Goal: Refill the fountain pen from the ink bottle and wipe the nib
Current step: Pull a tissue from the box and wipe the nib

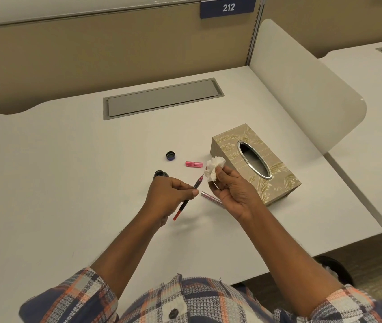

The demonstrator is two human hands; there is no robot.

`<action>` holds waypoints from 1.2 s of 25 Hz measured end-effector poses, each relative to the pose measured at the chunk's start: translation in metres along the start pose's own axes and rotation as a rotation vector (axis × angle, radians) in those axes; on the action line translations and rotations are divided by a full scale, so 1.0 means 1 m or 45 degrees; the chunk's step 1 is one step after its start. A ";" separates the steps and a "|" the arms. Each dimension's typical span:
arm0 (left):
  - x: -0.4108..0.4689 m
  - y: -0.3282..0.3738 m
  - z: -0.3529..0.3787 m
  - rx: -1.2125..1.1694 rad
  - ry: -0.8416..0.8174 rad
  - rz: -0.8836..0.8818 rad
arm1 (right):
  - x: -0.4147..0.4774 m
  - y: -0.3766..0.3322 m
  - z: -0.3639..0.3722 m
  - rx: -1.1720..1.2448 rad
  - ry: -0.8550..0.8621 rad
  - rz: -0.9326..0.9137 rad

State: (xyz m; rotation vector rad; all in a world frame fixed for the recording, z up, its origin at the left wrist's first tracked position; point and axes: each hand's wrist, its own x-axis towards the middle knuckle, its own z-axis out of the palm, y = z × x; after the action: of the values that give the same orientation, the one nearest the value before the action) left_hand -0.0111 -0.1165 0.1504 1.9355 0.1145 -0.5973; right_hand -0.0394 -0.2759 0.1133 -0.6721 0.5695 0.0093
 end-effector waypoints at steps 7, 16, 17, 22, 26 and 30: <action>0.003 -0.002 0.001 -0.038 -0.071 0.039 | 0.000 0.002 -0.003 -0.113 -0.064 0.065; 0.002 -0.004 0.001 -0.092 -0.189 0.038 | 0.001 0.004 0.001 -0.339 -0.127 0.054; 0.002 -0.004 0.001 -0.085 -0.187 0.034 | 0.002 0.005 0.002 -0.364 -0.099 0.037; 0.006 -0.005 0.002 -0.036 -0.154 0.033 | 0.003 0.013 0.007 -0.386 0.057 -0.030; 0.007 -0.009 -0.002 -0.093 -0.147 0.015 | 0.006 0.007 0.008 -0.221 0.175 -0.062; 0.007 -0.013 -0.004 -0.320 -0.195 -0.033 | 0.007 0.002 0.004 -0.119 0.229 -0.021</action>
State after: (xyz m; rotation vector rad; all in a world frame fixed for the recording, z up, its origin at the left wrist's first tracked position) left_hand -0.0075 -0.1083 0.1377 1.6424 0.1123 -0.7117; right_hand -0.0323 -0.2731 0.1110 -0.7731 0.7398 -0.0406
